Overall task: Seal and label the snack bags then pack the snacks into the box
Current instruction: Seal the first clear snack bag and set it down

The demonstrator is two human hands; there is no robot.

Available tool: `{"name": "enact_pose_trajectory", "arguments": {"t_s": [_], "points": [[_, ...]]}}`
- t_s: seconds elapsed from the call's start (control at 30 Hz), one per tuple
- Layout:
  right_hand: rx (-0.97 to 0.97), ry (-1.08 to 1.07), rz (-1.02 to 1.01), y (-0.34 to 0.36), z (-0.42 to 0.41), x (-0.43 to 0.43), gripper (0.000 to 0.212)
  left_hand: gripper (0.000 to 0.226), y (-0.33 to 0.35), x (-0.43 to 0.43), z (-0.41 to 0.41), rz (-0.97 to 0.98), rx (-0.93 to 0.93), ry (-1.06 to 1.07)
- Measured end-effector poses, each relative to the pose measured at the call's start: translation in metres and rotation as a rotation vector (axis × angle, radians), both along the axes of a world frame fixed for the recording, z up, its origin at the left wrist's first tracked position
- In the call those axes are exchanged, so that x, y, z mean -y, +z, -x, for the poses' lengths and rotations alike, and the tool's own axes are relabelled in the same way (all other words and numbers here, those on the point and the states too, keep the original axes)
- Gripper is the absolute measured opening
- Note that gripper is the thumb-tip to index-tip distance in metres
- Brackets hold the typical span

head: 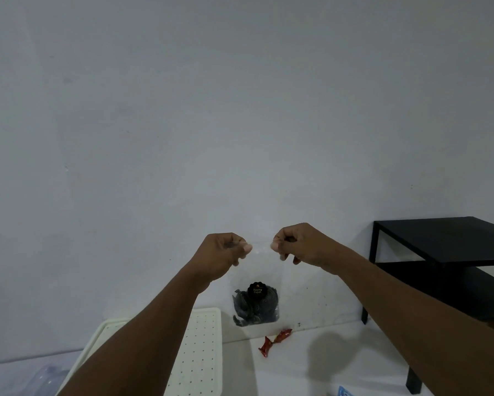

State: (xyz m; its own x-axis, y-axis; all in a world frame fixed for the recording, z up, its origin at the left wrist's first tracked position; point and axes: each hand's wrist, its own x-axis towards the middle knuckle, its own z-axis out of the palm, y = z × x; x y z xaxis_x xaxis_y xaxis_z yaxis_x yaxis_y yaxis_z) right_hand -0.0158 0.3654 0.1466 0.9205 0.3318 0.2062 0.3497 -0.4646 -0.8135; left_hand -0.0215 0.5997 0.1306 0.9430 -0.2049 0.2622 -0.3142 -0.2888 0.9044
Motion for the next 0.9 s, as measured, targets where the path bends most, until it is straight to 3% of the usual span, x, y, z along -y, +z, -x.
{"name": "enact_pose_trajectory", "arguments": {"t_s": [0.1, 0.37, 0.5, 0.63, 0.77, 0.9], "points": [[-0.006, -0.006, -0.026, -0.006, 0.001, -0.004, 0.029, 0.016, 0.002, -0.001, 0.0, -0.009, -0.008, -0.033], [0.035, -0.004, 0.083, -0.005, 0.002, -0.007, 0.013, 0.027, 0.002, 0.001, 0.002, -0.067, -0.108, -0.054], [0.018, -0.004, 0.008, -0.007, 0.002, -0.006, 0.015, 0.019, 0.005, 0.003, 0.002, -0.122, -0.101, -0.079], [-0.096, -0.034, -0.122, -0.013, 0.001, -0.004, 0.031, 0.015, 0.004, 0.004, 0.004, -0.082, -0.069, -0.111], [-0.059, -0.009, -0.14, -0.016, 0.001, -0.004, 0.026, 0.016, 0.001, 0.008, 0.005, -0.051, -0.07, -0.102], [-0.006, -0.022, -0.095, -0.011, 0.001, 0.001, 0.022, 0.028, -0.001, 0.006, 0.004, 0.098, -0.125, -0.077]]}}
